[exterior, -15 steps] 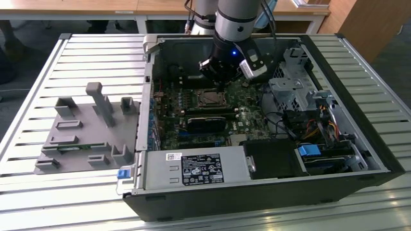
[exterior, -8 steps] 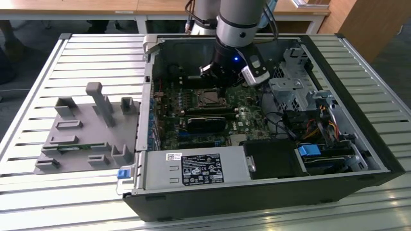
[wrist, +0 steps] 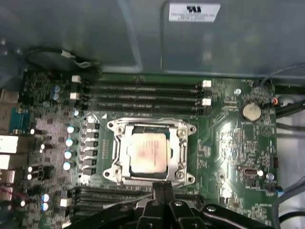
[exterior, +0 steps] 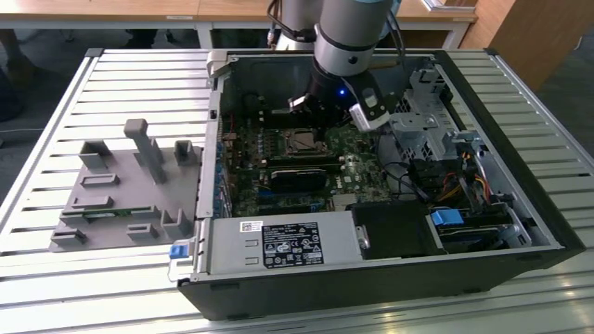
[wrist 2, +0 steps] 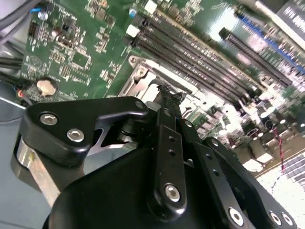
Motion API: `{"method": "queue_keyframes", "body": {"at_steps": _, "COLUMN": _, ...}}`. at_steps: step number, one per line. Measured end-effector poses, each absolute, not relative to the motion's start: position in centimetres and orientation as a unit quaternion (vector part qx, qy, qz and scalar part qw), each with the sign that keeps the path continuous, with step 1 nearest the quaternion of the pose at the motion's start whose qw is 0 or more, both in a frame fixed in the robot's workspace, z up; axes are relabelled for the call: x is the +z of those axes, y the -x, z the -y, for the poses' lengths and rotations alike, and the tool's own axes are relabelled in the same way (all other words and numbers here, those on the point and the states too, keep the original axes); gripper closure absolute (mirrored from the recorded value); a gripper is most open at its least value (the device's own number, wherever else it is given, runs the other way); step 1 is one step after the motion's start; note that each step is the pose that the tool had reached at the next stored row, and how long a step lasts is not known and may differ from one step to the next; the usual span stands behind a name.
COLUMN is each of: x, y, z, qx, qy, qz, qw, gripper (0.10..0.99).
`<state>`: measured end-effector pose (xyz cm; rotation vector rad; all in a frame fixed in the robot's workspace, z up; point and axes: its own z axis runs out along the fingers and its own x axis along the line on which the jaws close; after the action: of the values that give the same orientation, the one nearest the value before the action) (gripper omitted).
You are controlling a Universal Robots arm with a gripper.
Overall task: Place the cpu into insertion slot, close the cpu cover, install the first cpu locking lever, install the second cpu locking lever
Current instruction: 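Install the second cpu locking lever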
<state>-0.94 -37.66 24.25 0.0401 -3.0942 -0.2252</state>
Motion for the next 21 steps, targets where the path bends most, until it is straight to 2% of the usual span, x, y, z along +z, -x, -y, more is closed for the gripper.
{"method": "queue_keyframes", "body": {"at_steps": 6, "x": 24.1, "y": 1.3, "z": 38.9, "qx": -0.075, "qy": -0.013, "qz": 0.997, "qw": 0.020, "gripper": 0.980}}
{"method": "queue_keyframes", "body": {"at_steps": 21, "x": 22.6, "y": 4.2, "z": 39.0, "qx": -0.075, "qy": -0.013, "qz": 0.997, "qw": 0.020, "gripper": 0.980}}
